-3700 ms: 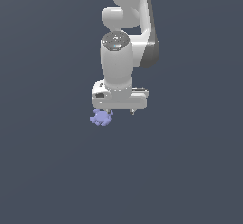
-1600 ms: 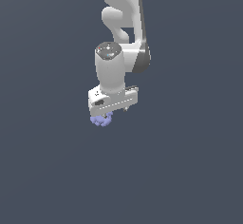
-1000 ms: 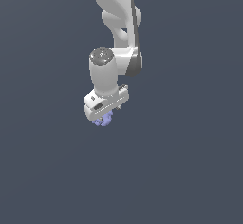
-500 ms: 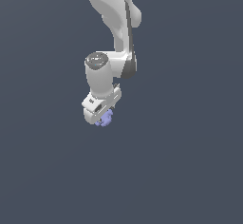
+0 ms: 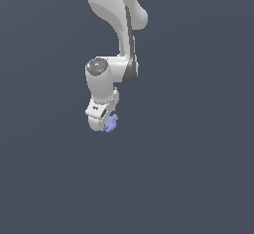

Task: Pick up the object and move it to a goal position.

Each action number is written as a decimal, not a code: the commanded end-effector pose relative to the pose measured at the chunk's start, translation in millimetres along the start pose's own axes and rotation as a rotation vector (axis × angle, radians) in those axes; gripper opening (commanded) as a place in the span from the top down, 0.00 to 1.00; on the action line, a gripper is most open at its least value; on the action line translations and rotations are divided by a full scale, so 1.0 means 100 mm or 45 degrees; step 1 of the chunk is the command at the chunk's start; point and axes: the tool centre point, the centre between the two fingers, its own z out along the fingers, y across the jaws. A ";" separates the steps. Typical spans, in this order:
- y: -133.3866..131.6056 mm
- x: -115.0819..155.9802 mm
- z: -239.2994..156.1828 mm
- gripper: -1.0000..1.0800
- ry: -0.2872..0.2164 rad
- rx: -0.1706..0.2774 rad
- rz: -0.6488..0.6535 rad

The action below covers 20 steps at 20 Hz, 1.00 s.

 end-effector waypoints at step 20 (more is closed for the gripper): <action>-0.07 -0.20 0.17 0.04 -0.003 0.011 -0.305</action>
